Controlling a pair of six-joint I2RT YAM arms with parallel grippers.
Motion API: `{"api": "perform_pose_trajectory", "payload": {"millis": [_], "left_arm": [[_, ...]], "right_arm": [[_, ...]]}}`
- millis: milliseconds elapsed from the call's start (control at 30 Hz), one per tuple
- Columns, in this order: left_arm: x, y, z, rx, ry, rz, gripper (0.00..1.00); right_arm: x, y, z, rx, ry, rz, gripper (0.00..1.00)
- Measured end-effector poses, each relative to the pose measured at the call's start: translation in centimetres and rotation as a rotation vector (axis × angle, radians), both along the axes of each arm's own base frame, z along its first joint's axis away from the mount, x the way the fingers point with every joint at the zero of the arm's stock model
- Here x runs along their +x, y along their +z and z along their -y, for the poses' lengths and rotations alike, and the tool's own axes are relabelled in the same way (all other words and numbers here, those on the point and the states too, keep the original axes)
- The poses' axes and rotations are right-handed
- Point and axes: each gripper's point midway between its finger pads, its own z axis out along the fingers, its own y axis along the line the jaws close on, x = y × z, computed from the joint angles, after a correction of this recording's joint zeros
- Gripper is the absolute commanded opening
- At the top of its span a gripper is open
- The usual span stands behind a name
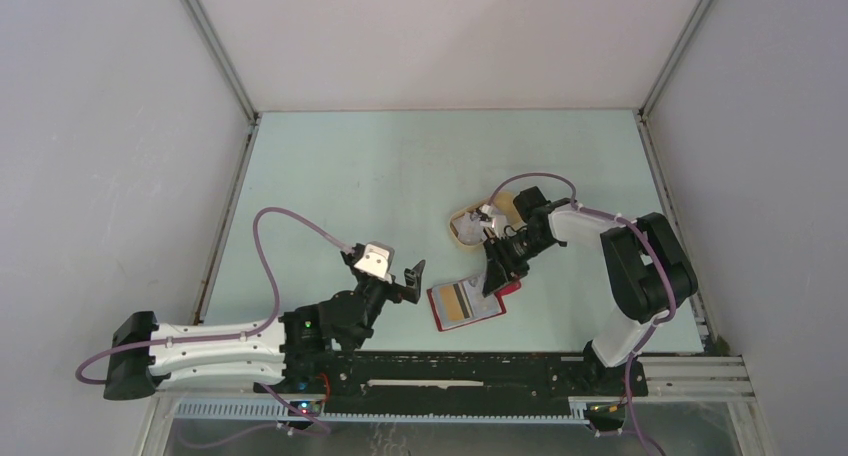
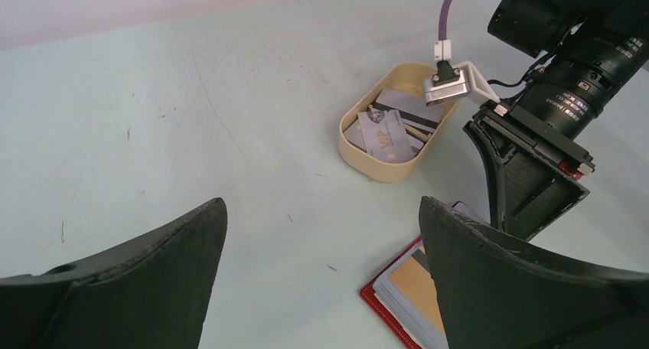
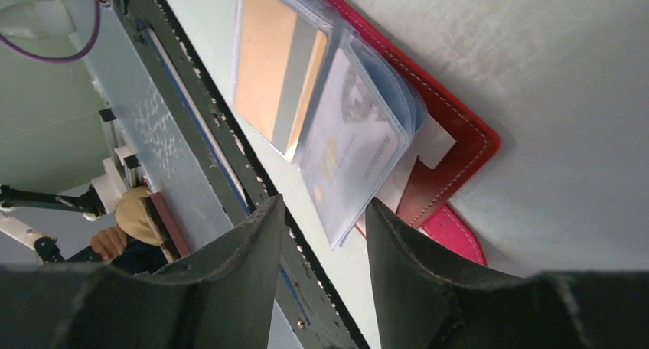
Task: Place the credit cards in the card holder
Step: Turn over the card slot in the storage box.
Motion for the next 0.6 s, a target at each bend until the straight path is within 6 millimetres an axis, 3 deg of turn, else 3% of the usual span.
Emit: {"api": "perform_pose_trajectory", "payload": {"millis": [267, 600], "left_arm": [[0.0, 0.0, 0.0, -0.004, 0.000, -0.001, 1.00], [-0.1, -0.1, -0.3, -0.030, 0.001, -0.004, 1.00]], "right_arm": [[-0.4, 1.2, -0.8, 0.069, 0.018, -0.019, 0.48], [-0.8, 2.2, -1.4, 0.098, 0.044, 0.004, 0.49]]}}
